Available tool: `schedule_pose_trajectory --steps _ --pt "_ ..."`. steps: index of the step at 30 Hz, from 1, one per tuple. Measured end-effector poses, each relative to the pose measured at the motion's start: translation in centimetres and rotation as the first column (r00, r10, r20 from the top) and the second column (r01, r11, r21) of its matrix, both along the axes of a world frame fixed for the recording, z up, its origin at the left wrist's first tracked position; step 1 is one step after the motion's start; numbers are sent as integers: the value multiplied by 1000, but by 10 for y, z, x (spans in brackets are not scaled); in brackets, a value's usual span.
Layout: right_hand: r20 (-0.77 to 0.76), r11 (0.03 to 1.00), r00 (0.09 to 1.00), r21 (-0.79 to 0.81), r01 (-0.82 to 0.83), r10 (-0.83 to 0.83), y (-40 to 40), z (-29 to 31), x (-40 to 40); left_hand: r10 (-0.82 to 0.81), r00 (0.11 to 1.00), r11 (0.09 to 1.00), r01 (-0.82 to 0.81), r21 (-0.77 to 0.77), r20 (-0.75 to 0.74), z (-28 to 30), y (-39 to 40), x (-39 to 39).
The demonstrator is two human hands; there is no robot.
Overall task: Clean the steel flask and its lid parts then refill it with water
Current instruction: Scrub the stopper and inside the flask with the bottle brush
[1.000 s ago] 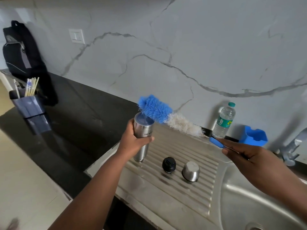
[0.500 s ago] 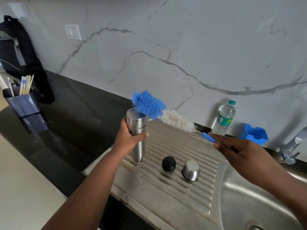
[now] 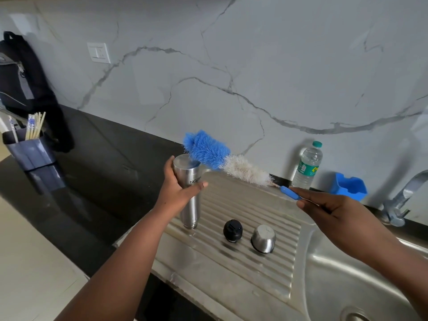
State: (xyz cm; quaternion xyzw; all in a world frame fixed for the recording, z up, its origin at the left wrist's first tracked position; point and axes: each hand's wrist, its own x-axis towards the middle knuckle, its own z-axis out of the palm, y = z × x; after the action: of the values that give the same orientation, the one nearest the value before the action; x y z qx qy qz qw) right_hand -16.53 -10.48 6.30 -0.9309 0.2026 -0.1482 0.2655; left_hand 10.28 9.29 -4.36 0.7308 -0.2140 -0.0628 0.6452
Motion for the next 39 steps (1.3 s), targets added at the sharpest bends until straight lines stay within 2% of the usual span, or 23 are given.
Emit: schedule_pose_trajectory --steps 2,5,7,9,12,16,22,26,29,35,39 --pt "-2 1000 1000 -4 15 -15 0 0 -3 30 998 1000 -30 5 52 9 -1 -7" --pt "0 998 998 -18 60 -60 -2 0 -11 159 942 984 -176 33 297 26 -7 -19" --pt "-6 995 996 -35 94 -94 -5 2 -18 188 833 969 -244 41 520 37 -15 -27" --pt "-10 991 991 -36 132 -132 -9 10 -27 130 697 963 -259 79 705 47 -27 -32" --pt "2 978 978 -21 209 -209 -24 20 -44 -19 588 960 -215 178 808 57 -52 -40" --pt "-21 932 932 -36 360 -361 -58 36 -76 -198 564 930 -149 335 802 59 -94 -50" --pt "-200 787 802 -427 446 -563 -119 92 -109 -445 508 833 -67 549 738 48 -168 -61" --pt "-298 654 697 -686 318 -652 -150 134 -109 -529 500 777 -40 628 686 38 -216 -68" --pt "-347 558 624 -811 176 -701 -166 152 -97 -573 500 742 -18 670 649 29 -243 -76" --pt "-405 477 531 -879 -2 -744 -204 139 -55 -634 519 677 16 735 573 15 -279 -86" --pt "-417 459 523 -887 -55 -743 -229 127 -29 -661 503 647 4 763 557 6 -295 -89"
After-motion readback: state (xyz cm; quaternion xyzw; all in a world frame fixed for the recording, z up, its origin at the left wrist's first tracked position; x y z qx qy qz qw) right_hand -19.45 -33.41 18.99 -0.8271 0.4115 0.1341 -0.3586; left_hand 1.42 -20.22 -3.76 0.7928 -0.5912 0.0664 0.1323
